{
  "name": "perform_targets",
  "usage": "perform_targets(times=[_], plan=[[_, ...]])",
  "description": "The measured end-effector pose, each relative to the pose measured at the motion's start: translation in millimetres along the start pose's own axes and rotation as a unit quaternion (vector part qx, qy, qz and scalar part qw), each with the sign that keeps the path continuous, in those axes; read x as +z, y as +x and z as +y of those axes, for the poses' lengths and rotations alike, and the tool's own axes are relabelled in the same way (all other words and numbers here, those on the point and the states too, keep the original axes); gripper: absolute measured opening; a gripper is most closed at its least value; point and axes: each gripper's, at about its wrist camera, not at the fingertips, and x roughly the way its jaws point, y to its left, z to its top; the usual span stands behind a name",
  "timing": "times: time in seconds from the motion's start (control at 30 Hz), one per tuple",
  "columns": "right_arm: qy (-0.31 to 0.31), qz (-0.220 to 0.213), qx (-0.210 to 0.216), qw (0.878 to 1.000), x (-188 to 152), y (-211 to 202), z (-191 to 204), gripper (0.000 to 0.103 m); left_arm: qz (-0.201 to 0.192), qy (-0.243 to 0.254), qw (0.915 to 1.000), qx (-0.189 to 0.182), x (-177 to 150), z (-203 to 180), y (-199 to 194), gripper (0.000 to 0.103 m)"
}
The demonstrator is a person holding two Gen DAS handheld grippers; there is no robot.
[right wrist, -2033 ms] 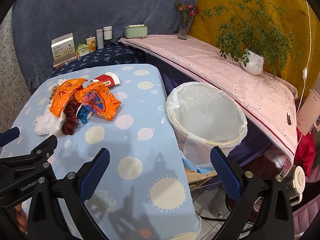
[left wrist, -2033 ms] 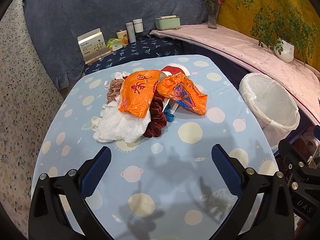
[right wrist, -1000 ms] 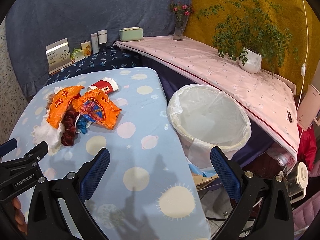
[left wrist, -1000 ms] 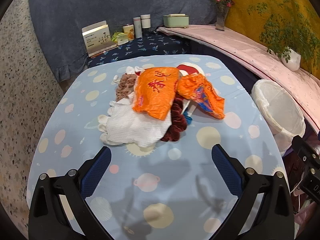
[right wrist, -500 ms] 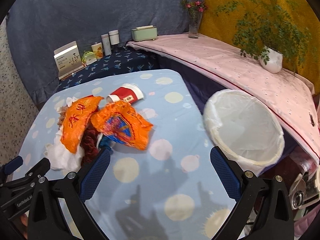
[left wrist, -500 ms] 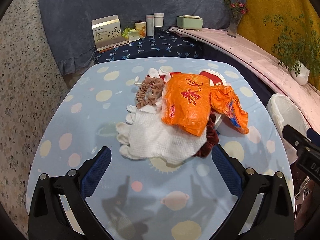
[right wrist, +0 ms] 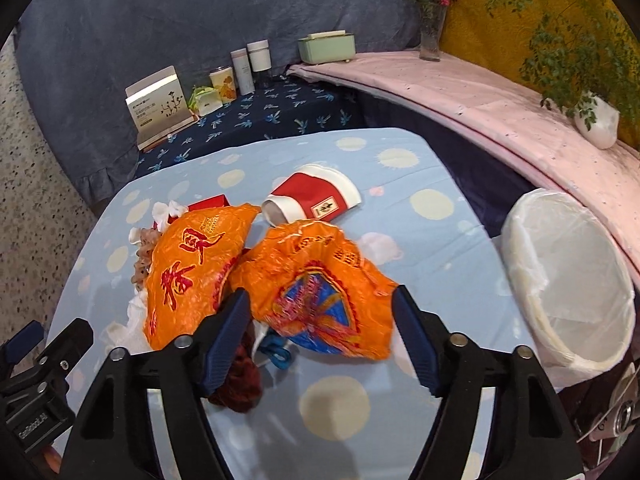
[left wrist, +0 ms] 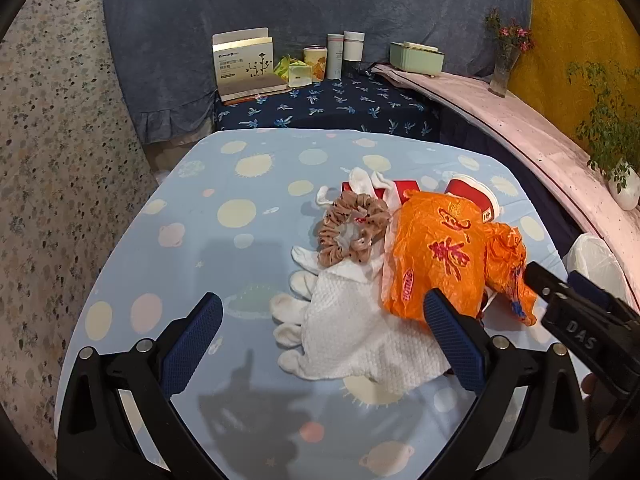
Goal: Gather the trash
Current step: 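Grasp the large orange bag with the left gripper while the right grasps the other orange bag, then carry both orange bags over the white wastebasket with both grippers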
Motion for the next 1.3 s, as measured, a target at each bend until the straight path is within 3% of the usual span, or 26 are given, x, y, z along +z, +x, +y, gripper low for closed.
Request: perform_targets(times=[0.1,0.23,0.33,0.67,0.77,0.9,1.0,1.13,1.3], plan=[[0.004,0.013,0.007,1.0,4.0,17.1,4.4,0.054,0.0,0.005,0.9999,-0.01,5.2,-2.1,5.4,0.096],[0.004,0.029,0.016,0.999,4.3,35.1,5.8,0.019,0.002,0.013,0.9995,-0.029,10.9,-11.3,11.5,0.096],[0.008,0.028,0.022,0.999,3.1,35.9,1.8,0.012,0.006,0.023,0.9989,-0.04,13.4,-22.8,18.4,0.096],[0.033,-0.002,0.01,0.999,2.9,2.2,-33.6,0.009,0.028,0.053,0.9961,-0.066,10.8,-69.2,40.5,0.092],[0.038,-0.008,0.009,0.999,2.2,-5.3,-40.7,0.009,0.04,0.064,0.9945,-0.072,9.7,-78.9,47.6,0.074],[0.043,-0.009,0.011,0.999,1.1,-8.8,-46.5,0.009,0.054,0.07,0.9928,-0.08,8.3,-86.0,55.2,0.041],[0.045,-0.01,0.014,0.999,-2.3,-12.8,-48.9,0.009,0.057,0.069,0.9923,-0.086,6.4,-88.0,54.0,0.025],[0.049,-0.016,0.019,0.999,-3.9,-22.2,-53.2,0.009,0.047,0.066,0.9921,-0.095,8.4,-88.7,41.0,0.017],[0.053,-0.037,0.025,0.998,0.2,-42.0,-59.7,0.009,0.028,0.065,0.9912,-0.111,13.2,-95.2,15.6,0.016]])
